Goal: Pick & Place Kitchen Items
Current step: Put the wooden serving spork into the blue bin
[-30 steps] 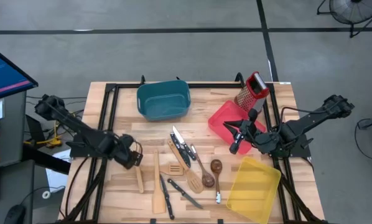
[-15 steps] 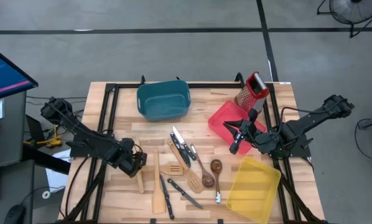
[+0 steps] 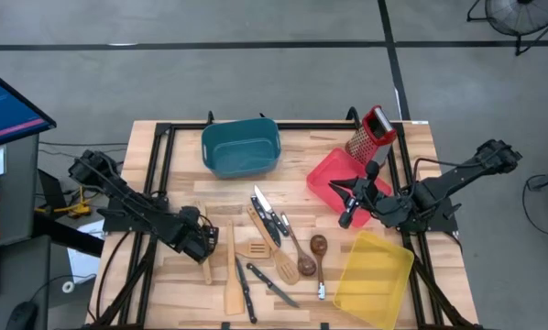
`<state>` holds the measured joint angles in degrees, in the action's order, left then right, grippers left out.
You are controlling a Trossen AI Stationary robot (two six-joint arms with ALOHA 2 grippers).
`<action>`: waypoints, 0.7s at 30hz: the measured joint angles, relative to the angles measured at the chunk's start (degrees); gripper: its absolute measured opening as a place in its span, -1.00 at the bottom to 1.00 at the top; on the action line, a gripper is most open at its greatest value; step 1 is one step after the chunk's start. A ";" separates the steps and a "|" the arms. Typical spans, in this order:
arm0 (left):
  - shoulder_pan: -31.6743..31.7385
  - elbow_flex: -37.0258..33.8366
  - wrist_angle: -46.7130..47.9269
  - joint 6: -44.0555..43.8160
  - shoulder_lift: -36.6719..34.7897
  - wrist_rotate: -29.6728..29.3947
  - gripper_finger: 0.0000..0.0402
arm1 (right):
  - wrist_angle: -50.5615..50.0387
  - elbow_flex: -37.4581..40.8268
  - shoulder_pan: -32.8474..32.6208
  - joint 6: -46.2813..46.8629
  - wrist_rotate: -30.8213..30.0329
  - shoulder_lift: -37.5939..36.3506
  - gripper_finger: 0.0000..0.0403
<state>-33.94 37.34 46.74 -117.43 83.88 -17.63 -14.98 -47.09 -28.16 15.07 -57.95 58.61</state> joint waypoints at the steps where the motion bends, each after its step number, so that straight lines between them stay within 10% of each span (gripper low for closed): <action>1: 0.01 0.00 -0.05 0.00 0.17 0.09 0.09 | -0.02 0.00 0.00 0.00 0.00 0.00 -0.77; 21: -0.01 -0.04 -0.45 0.49 0.06 -0.27 -0.67 | 0.00 0.00 0.00 0.00 0.02 0.00 -0.77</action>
<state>-33.95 37.30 46.29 -116.93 83.94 -17.91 -14.98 -47.09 -28.16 15.07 -57.93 58.61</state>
